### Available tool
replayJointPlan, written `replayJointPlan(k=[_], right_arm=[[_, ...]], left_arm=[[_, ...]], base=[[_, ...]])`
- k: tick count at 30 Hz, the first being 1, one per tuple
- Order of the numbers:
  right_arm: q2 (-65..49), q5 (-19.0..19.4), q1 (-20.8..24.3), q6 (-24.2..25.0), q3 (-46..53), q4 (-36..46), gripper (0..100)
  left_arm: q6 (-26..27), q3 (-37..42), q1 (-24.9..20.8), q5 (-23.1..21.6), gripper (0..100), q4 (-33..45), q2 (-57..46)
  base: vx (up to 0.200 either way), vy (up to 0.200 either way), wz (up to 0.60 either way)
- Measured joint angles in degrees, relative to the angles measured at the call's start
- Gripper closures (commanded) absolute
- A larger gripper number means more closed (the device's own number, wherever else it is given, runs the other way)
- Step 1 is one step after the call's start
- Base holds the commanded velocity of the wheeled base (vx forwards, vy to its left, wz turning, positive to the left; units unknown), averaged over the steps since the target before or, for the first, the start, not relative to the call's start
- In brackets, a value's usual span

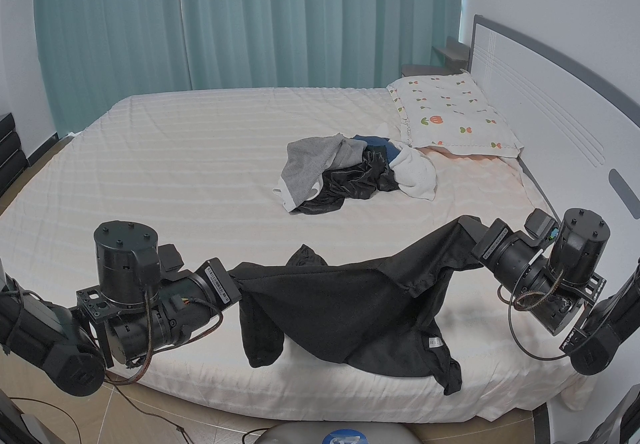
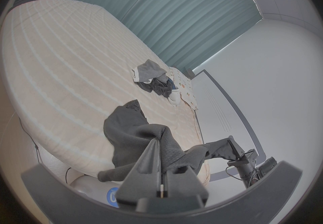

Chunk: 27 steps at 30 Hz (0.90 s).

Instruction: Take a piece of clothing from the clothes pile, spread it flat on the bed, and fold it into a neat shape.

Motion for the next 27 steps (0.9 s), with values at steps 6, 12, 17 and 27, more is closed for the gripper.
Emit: replayJointPlan(k=[6,12,17,27], right_arm=[[0.0,-0.1,0.0,-0.3,-0.1,0.0,100],[0.0,-0.5,0.0,-0.5,-0.2,0.0,100],[0.0,-0.7,0.0,-0.5,-0.4,-0.1,100],[-0.3,-0.8,-0.3,-0.6,-0.8,-1.6,100]], left_arm=[[0.0,0.0,0.8,-0.1,100,0.1,-0.9],[0.0,0.1,1.1,0.2,100,0.1,-1.7],[0.1,0.2,1.2,0.2,100,0.3,-2.8],[0.2,0.2,1.2,0.3,100,0.2,-4.2]], base=[[0.0,0.2,0.0],[0.0,0.2,0.0],[0.0,0.2,0.0],[0.0,0.2,0.0]])
